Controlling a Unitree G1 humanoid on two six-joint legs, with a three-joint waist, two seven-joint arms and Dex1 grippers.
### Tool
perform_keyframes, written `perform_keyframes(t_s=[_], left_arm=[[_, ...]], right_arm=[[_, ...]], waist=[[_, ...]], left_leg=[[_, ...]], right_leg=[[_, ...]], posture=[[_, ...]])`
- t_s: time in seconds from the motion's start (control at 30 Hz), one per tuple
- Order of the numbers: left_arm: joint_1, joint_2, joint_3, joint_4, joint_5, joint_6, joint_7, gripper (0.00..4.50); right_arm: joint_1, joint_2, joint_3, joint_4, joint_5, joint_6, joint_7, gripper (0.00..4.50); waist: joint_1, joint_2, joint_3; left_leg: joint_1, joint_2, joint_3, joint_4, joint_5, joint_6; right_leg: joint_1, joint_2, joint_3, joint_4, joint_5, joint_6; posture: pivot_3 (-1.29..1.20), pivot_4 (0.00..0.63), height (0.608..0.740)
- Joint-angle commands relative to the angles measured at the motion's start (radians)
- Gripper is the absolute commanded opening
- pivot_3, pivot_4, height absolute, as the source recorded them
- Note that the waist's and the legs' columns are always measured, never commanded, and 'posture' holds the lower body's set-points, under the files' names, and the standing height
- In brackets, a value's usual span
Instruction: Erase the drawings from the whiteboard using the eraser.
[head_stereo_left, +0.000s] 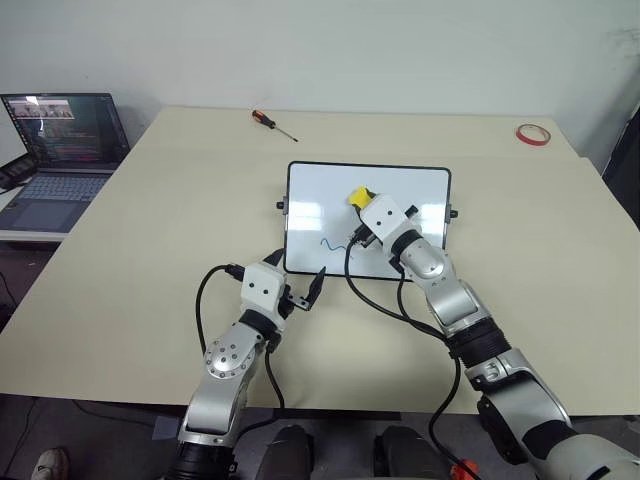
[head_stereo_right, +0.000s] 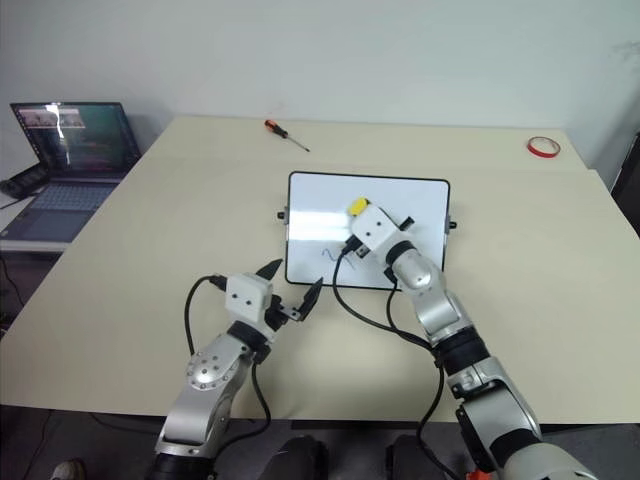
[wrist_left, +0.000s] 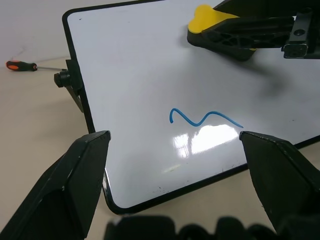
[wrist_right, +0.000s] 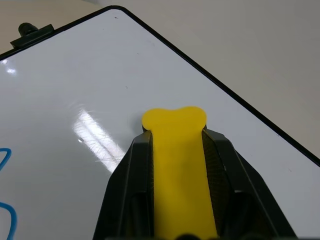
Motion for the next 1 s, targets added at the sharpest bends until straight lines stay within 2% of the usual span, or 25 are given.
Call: perform_keyframes(t_s=[0.03, 0.23, 0.37, 0.47, 0.67, 1.0], left_arm=[[-0.020, -0.002, 0.001, -0.010, -0.003, -0.020, -0.001, 4.50], [-0.021, -0.006, -0.002, -0.012, -0.002, -0.019, 0.001, 4.50], [-0.021, -0.006, -0.005, -0.015, -0.002, -0.018, -0.001, 4.50], [-0.019, -0.003, -0.003, -0.024, -0.007, -0.016, -0.006, 4.50], [0.038, 0.015, 0.008, -0.067, -0.029, -0.029, -0.034, 4.50], [0.206, 0.038, 0.042, -0.099, -0.057, -0.092, -0.050, 4.50]], right_arm=[[0.053, -0.043, -0.036, 0.032, -0.008, 0.102, 0.014, 1.07], [0.119, -0.070, -0.066, -0.099, 0.033, 0.142, 0.061, 1.07], [0.153, -0.050, -0.094, -0.228, 0.117, 0.166, 0.124, 1.07], [0.198, -0.032, -0.125, -0.372, 0.238, 0.208, 0.203, 1.07], [0.320, -0.074, -0.175, -0.588, 0.335, 0.313, 0.262, 1.07], [0.540, -0.154, -0.230, -0.691, 0.353, 0.224, 0.283, 1.07]], waist=[[0.000, 0.000, 0.000], [0.001, 0.000, -0.001], [-0.002, 0.000, 0.000], [-0.005, 0.000, 0.000], [-0.009, 0.001, 0.002], [-0.010, 0.001, 0.002]], left_leg=[[0.000, 0.000, 0.000, 0.000, 0.000, 0.000], [0.000, 0.000, 0.000, 0.000, 0.000, 0.000], [0.000, 0.000, 0.000, 0.000, 0.000, 0.000], [-0.002, 0.000, 0.000, -0.001, 0.000, 0.000], [-0.009, 0.001, 0.001, -0.002, 0.000, 0.000], [-0.014, 0.001, 0.002, -0.002, 0.000, 0.000]], right_leg=[[0.000, 0.000, 0.000, 0.000, 0.000, 0.000], [0.001, 0.000, 0.000, -0.001, 0.000, 0.000], [0.000, 0.000, 0.000, 0.000, 0.000, 0.000], [-0.002, 0.000, 0.000, -0.001, 0.000, 0.000], [-0.008, 0.000, 0.001, -0.002, 0.000, 0.001], [-0.013, 0.000, 0.002, -0.002, -0.001, 0.001]], posture=[[0.00, 0.150, 0.740], [0.00, 0.150, 0.740], [0.00, 0.150, 0.740], [0.00, 0.150, 0.740], [0.00, 0.150, 0.740], [0.00, 0.150, 0.740]])
